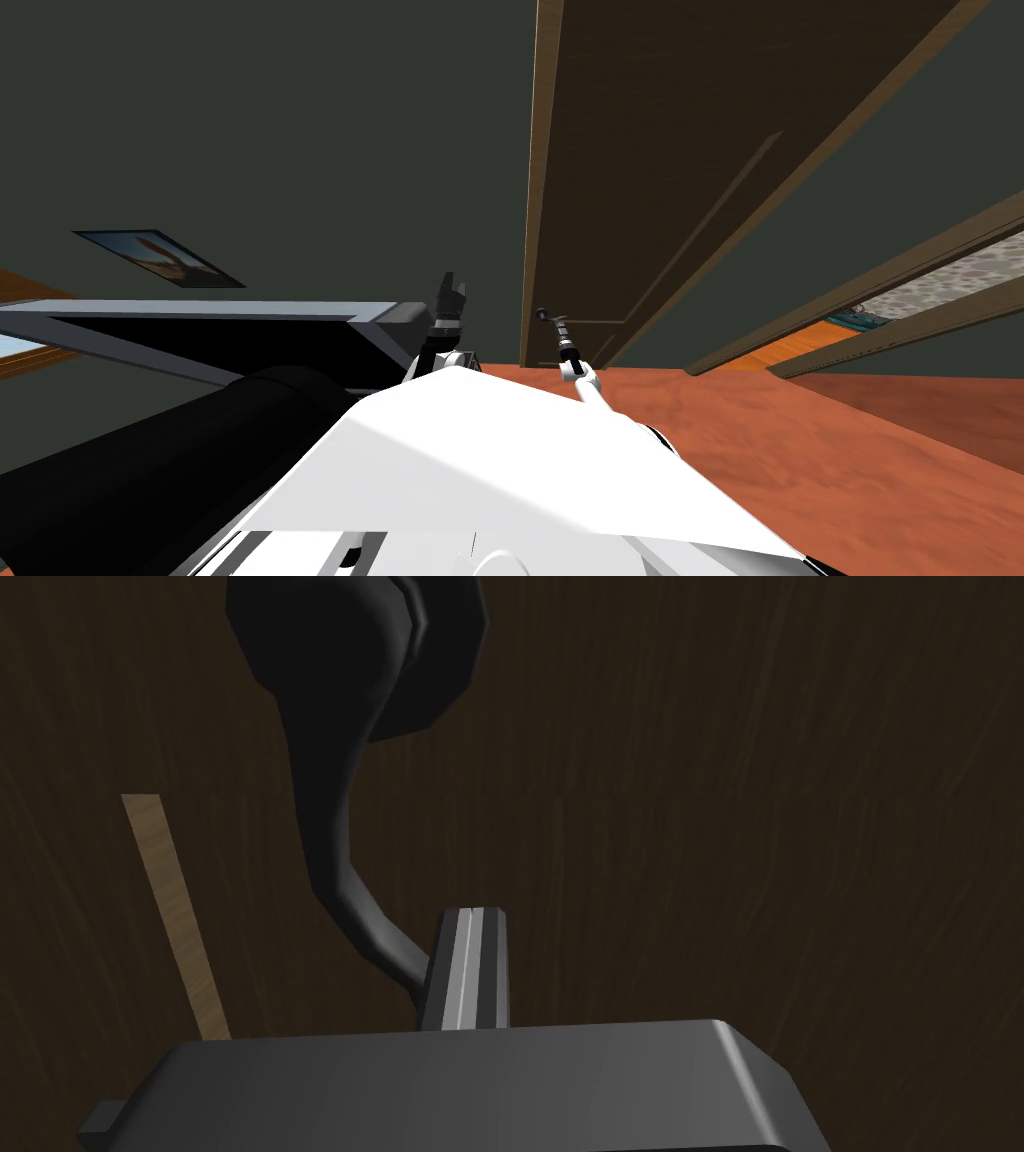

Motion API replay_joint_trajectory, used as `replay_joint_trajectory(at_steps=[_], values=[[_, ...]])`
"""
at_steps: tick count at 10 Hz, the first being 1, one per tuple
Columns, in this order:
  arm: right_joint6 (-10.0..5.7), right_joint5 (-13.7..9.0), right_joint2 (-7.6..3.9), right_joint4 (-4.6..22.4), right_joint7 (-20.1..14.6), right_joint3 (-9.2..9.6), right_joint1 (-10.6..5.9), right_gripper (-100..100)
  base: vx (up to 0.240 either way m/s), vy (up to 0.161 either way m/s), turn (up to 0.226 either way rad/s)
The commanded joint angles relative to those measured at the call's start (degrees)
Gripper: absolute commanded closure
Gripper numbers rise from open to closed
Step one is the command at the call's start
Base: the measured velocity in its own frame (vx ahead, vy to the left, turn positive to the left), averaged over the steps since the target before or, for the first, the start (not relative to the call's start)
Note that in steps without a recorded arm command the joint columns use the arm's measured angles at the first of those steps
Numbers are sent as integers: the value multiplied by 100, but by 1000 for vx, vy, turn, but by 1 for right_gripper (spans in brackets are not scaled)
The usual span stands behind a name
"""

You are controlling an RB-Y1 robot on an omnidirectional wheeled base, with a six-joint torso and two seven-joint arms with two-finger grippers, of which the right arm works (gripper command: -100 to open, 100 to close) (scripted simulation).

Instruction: Pull the door open

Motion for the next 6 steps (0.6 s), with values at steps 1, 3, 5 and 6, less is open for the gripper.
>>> replay_joint_trajectory(at_steps=[1, 3, 5, 6], values=[[0, 1, -21, 0, 4, 0, -2, -100, -148, -57, 0], [0, 3, -49, 0, 9, 0, -6, -100, -227, -61, -41], [1, 5, -82, 0, 17, 0, -11, -100, -178, -47, -34], [2, 6, -100, 0, 22, 1, -14, -100, -203, -81, 2]])
